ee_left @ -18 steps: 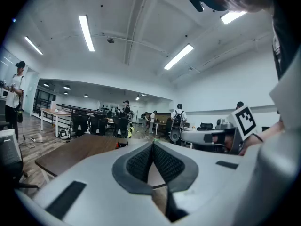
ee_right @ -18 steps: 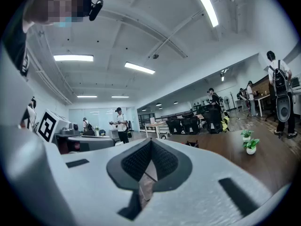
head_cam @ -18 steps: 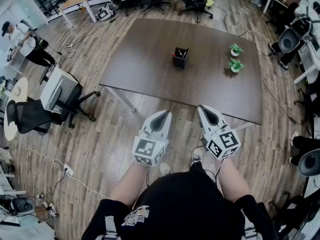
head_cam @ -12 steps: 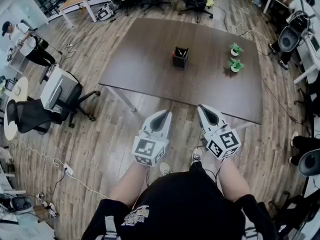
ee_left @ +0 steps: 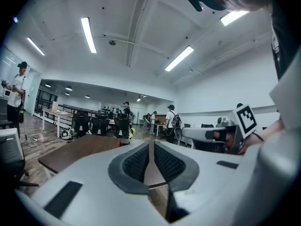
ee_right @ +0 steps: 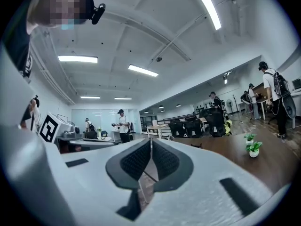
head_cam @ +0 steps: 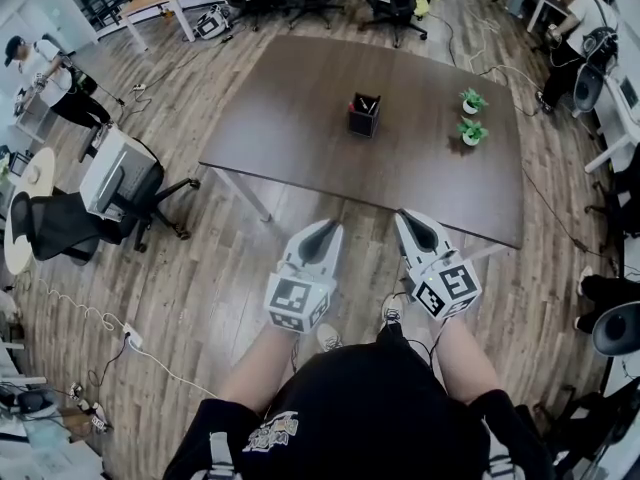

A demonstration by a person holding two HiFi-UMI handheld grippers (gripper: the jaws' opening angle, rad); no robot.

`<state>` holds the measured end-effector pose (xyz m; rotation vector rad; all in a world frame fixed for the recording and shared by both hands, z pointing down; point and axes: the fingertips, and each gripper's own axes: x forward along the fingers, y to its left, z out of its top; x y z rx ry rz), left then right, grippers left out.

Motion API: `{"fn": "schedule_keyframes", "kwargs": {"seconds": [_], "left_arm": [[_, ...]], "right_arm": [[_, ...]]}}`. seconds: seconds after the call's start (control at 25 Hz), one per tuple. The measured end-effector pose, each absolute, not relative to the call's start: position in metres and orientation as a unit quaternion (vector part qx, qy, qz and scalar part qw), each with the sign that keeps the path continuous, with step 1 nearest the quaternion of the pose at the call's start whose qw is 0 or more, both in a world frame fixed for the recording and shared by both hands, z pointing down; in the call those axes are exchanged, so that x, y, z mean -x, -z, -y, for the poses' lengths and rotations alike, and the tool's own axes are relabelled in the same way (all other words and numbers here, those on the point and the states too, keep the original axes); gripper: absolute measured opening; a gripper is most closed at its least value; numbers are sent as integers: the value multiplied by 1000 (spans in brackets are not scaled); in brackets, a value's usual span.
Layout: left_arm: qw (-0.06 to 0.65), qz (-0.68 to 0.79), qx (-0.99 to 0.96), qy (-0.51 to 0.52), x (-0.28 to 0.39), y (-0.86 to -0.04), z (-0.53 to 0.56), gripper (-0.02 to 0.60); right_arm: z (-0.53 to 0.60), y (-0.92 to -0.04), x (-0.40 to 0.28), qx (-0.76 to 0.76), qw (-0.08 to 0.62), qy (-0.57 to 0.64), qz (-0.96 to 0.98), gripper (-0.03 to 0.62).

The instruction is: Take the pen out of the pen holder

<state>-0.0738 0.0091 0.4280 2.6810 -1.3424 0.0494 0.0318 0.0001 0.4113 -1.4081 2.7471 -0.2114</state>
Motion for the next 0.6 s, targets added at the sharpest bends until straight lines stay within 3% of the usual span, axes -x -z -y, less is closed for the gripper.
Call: {"fn": "schedule_keyframes", "kwargs": {"seconds": [0.24, 0.6], "left_arm": [[72, 452, -889, -12, 94, -429, -16, 14], [71, 445, -892, -15, 125, -431, -30, 117]], "right_arm": [[-9, -409, -12, 452, 22, 64, -889, 40], [-23, -410, 23, 449, 23, 64, -891, 91]]}}
